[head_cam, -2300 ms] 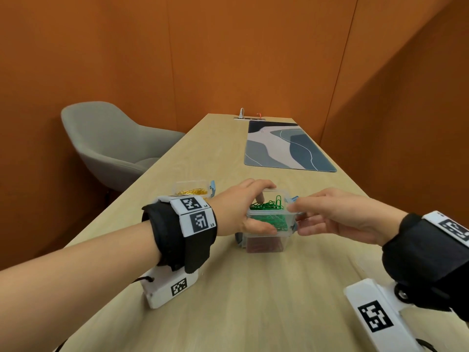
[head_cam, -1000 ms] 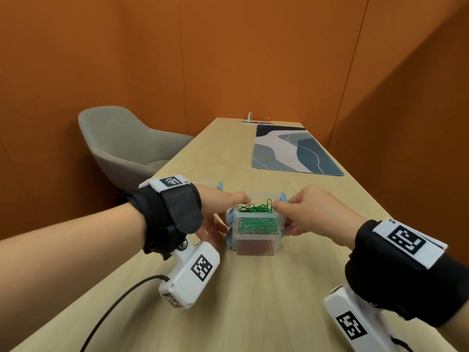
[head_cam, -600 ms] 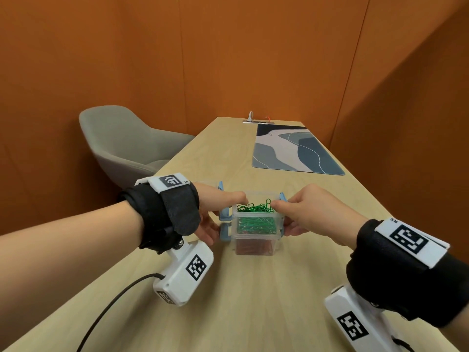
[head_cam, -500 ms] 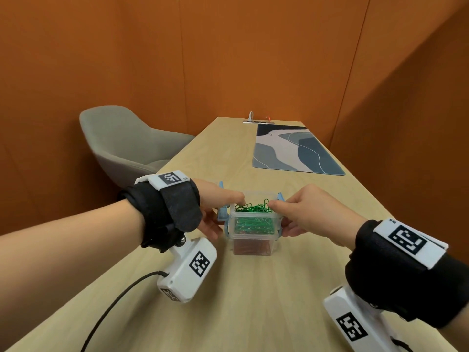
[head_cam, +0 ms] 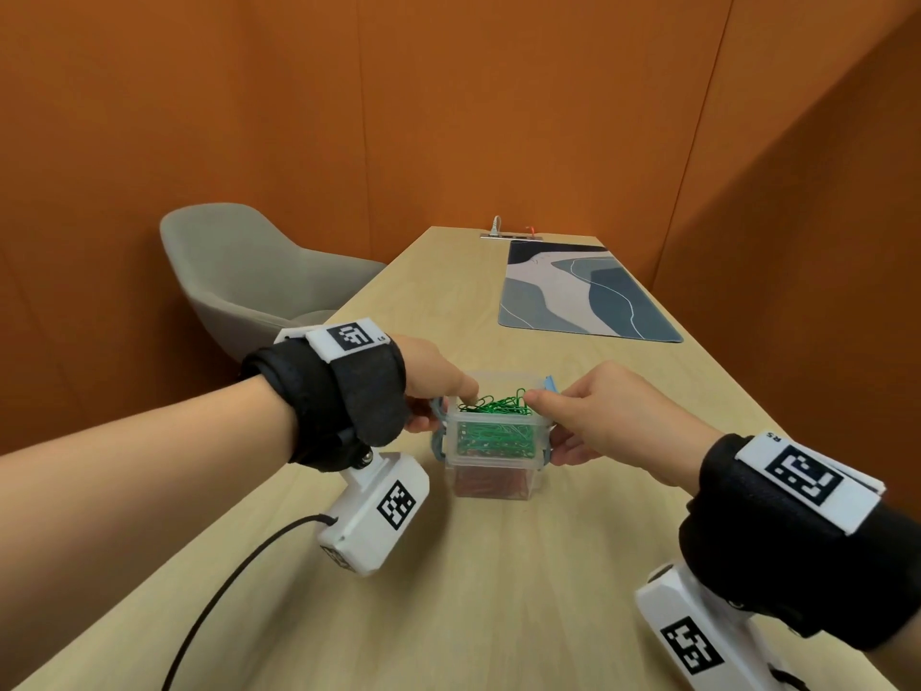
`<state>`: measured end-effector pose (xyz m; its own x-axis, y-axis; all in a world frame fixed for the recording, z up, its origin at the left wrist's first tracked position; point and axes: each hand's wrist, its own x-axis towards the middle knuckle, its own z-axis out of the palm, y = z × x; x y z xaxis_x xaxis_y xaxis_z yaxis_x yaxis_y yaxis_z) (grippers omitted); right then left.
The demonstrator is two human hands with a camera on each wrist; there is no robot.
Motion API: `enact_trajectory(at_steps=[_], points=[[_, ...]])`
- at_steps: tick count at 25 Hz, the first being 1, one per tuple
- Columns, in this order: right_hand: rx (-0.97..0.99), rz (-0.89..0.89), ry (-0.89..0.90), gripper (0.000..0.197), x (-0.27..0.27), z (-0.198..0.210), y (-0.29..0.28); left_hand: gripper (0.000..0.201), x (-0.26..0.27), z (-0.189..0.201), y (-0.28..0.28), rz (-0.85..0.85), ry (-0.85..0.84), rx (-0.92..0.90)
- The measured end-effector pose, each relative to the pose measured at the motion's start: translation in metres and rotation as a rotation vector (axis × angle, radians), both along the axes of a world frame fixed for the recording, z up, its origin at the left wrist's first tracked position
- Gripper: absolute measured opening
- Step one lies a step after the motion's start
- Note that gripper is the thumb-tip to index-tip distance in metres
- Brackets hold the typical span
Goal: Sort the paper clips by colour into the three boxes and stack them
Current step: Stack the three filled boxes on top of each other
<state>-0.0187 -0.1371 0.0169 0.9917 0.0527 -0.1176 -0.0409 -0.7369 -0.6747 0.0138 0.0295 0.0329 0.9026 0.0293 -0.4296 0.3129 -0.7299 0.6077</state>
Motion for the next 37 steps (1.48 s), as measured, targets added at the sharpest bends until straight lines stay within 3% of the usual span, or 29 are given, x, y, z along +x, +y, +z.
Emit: enact_trajectory(at_steps=[9,12,17,23,29,37], points=[[-0.003,0.023,-0.005,0.044,0.000,0.000,0.004,0.050,-0.001,-0.002,0.009,0.052,0.228,-0.150],[0.000,0.023,0.000,0.044,-0.001,0.000,0.004,0.051,-0.002,-0.002,0.011,0.069,0.221,-0.110],[0.002,0.023,-0.005,0.044,-0.001,0.000,0.005,0.025,-0.004,0.004,0.006,0.081,0.113,-0.115],[-0.001,0.011,-0.001,0.044,-0.001,0.000,0.005,0.021,-0.003,0.002,0.007,0.102,0.203,-0.171],[0.000,0.012,0.001,0.045,0.000,0.001,0.005,0.030,0.002,-0.003,0.008,0.082,0.156,-0.203],[0.004,0.015,-0.015,0.046,0.000,-0.001,0.007,0.018,0.002,0.008,-0.007,-0.016,-0.081,0.142]])
